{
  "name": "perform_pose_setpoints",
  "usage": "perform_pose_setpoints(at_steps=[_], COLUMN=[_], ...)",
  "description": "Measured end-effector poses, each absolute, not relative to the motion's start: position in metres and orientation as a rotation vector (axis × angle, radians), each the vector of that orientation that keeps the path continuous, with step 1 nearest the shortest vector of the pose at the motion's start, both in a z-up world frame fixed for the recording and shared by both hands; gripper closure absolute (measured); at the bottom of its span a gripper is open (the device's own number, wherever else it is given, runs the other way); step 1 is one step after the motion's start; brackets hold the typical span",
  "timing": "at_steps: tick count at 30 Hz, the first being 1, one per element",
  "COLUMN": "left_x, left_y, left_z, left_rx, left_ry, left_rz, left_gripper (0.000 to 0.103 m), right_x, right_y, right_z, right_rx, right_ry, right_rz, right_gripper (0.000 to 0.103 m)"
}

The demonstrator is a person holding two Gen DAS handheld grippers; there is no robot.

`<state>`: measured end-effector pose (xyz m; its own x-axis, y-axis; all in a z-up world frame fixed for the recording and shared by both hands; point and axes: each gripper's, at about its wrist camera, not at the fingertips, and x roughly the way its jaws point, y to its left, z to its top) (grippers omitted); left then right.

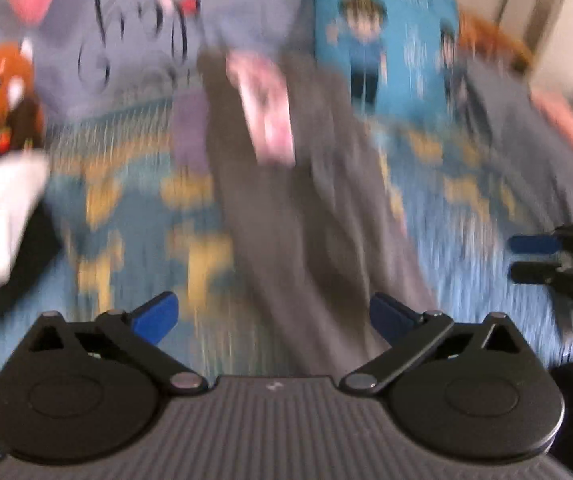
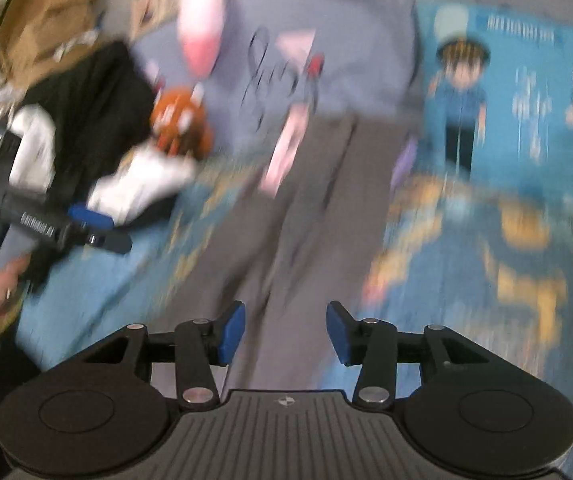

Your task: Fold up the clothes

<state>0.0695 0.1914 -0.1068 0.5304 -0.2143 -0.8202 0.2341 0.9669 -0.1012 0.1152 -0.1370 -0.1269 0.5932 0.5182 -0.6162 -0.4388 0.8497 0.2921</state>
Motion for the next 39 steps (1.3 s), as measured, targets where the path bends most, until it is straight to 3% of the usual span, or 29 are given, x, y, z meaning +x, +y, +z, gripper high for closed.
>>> perform_pose_setpoints(at_steps=[4,9,13,15,16,17,18,29,36,39], left_x=[0.012,-0.016,-0.02,-0.02,-0.02,-0.023,-0.025,-0.038,-0.042,-0.046], left_y=[0.191,0.198,0.194,0.196,0.197,0.202,0.206,0.221,0.204,0.204], left_z=[-0.147,-0.176,-0.193,-0.198,-0.201,-0.202,-0.202,-0.175,-0.184,-0.183], left_rx=[0.003,-0.065,-0.103,-0.141,-0.162,-0.216,-0.266,-0.326,-0.335,-0.324], left_ry=[1.096,1.119,1.152,1.169,1.177,1.182,1.185,1.151,1.2,1.194], left_rz=[-0.16,-0.026,-0.005,0.026,0.041,0.047,0.047,0.02,-0.013,-0.012], left_gripper=[0.0,0.0,0.0,0.0,0.0,0.0,0.0,0.0,0.0,0.0], right_x=[0.064,-0.001,-0.012,-0.014,-0.015,-0.016,-0.017,-0.028,-0.013,-0.016], right_y=[-0.144,-0.152,-0.155,-0.156,-0.156,-0.157,-0.157,-0.171,-0.177,-0.171], right_z=[-0.161,-0.203,-0.198,-0.192,-0.189,-0.186,-0.183,-0.146,-0.211,-0.215], right_rx=[0.168,0.237,0.313,0.354,0.374,0.394,0.414,0.555,0.357,0.302], right_ry=[0.867,1.01,1.023,1.02,1.019,1.017,1.015,0.97,1.166,1.158], right_rz=[0.584,0.616,0.607,0.6,0.596,0.592,0.589,0.517,0.309,0.259], right_gripper=[0.059,0.057,0.056,0.063,0.074,0.093,0.099,0.1,0.098,0.088])
